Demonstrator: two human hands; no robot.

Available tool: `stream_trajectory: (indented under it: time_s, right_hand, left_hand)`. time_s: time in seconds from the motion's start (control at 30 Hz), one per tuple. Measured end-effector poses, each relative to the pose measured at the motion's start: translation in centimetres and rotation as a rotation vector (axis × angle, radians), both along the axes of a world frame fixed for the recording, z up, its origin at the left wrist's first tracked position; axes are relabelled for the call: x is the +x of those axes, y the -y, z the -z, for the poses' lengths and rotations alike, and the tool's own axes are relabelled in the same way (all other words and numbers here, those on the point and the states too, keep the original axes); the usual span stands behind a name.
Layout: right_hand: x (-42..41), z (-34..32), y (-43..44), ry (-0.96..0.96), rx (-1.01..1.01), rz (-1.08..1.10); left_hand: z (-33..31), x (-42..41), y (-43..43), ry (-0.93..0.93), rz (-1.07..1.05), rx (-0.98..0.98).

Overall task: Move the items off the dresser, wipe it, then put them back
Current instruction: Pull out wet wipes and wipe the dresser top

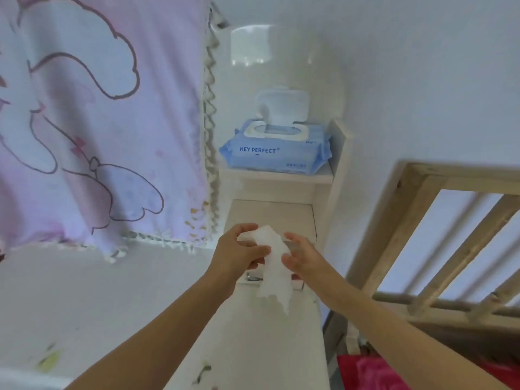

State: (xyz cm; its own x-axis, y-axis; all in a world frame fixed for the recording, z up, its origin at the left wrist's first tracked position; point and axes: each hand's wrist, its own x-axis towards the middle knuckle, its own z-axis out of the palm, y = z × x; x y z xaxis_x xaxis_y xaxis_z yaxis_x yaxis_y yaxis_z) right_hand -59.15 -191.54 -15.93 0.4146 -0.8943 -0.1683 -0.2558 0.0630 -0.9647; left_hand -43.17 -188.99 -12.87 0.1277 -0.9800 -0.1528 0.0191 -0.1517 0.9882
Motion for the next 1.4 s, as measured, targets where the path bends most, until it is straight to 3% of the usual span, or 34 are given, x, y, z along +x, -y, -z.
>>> stream_trajectory:
  time_s: [0.1,0.27,0.4,0.6,0.73,0.9,1.0,1.1,1.23,1.3,1.4]
  right_hand:
    - [0.4,3.2,-1.3,0.053,-0.001,0.03]
    - [-0.5,7.3,-1.4,0.196,0.161,0.017]
    - [-1.9,11.6,-0.8,-0.106,0.088,0.037]
    - [-6.2,18.2,1.8,-0.649,-0.054,0.263]
    - [-4.4,20.7,1.9,-0.912,-0.22,0.099]
    - [0.5,23.2,2.5,-1.015,-0.287,-0.125]
    - [3.2,23.7,1.9,-1.026,-0.355,-0.169]
    - [5.8,24.3,-0.9,-0.99,-0.398,-0.217]
    - [8.4,25.8,-7.3,-0.783,-0.709,-0.256]
    - [9.5,25.4,-9.7,-0.675,-0.743,-0.273]
    - [10.0,24.0,-11.1,-0.667,-0.812,-0.314]
  left_hand:
    - [2.3,0.2,-1.4,0.015,-0.044,0.065]
    - [7.4,1.5,-3.5,0.056,-0.061,0.228]
    - [12.6,2.8,-4.9,0.223,-0.037,0.344]
    - [20.0,7.5,-7.9,0.826,-0.145,0.399]
    - [22.8,11.1,-10.5,1.14,-0.012,0.385]
    - [25.0,15.7,-12.0,1.281,0.073,0.333]
    - [25.9,18.1,-12.2,1.348,0.073,0.296]
    - [26.9,20.0,-12.8,1.356,0.132,0.38]
    - [27.8,21.3,-13.3,1.343,0.138,0.358]
    - [27.9,21.4,-13.2,1.304,0.159,0.365]
    - [27.8,21.8,-13.0,1.308,0.177,0.317]
